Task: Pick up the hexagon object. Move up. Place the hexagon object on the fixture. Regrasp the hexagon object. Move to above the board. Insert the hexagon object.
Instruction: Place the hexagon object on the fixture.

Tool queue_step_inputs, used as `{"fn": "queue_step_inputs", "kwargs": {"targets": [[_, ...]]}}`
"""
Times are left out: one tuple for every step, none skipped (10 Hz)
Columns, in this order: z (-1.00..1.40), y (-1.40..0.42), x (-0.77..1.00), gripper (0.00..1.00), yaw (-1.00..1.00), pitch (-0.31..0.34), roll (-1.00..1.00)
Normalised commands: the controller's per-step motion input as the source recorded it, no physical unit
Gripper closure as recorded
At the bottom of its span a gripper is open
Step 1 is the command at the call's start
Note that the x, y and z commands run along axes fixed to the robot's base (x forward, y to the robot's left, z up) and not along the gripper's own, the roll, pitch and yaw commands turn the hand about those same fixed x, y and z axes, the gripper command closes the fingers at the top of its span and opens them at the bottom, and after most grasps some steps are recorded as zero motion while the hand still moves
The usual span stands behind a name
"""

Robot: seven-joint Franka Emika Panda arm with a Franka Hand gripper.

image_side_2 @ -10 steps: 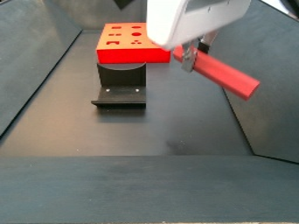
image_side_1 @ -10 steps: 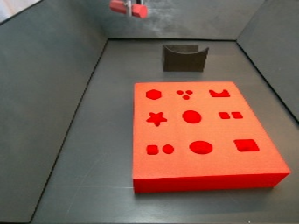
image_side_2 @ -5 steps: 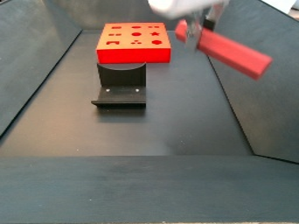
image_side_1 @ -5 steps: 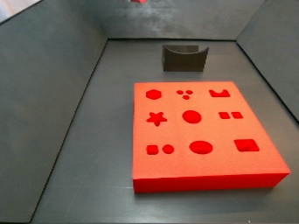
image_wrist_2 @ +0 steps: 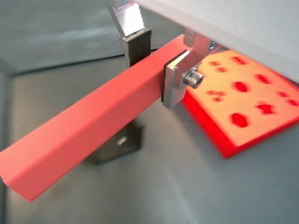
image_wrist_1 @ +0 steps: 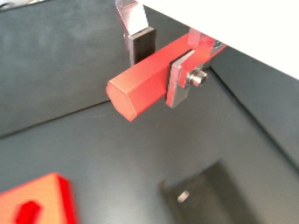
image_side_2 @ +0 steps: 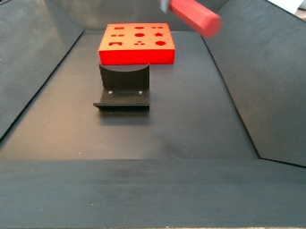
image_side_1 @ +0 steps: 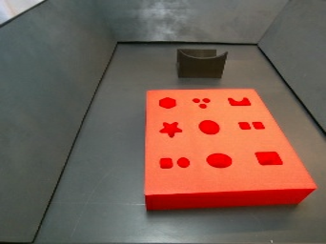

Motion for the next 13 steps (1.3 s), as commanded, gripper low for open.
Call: {"fn": "queue_step_inputs", "kwargs": {"targets": [[0.09,-0.26,0.65,1.0,-1.0,0.148,0.03],[0.05,-0.13,0.57,1.0,-0.97,0.178,0.02],[0.04,-0.09,0.49,1.0,-0.72,0.162,0.02],[0.03,-0.05,0.41,1.0,-0.49,0.147,0.02],[0.02,-0.03,0.32,1.0,-0.32,0.13,0.02],[-0.53,-0.02,1.0,1.0,-0.12,0.028,-1.0],[-0.55,-0.01,1.0,1.0,-0.11,0.026,-1.0],[-0.45,0.03,1.0,1.0,-0.11,0.017,-1.0],[-0.23,0.02,0.92,1.0,-0.11,0.013,-1.0],[-0.11,0.02,0.81,1.0,-0.11,0.022,-1.0],[-0.06,0.03,0.7,1.0,-0.11,0.036,-1.0],[-0.05,0.04,0.59,1.0,-0.11,0.046,-1.0],[-0.04,0.04,0.52,1.0,-0.12,0.051,-1.0]]}}
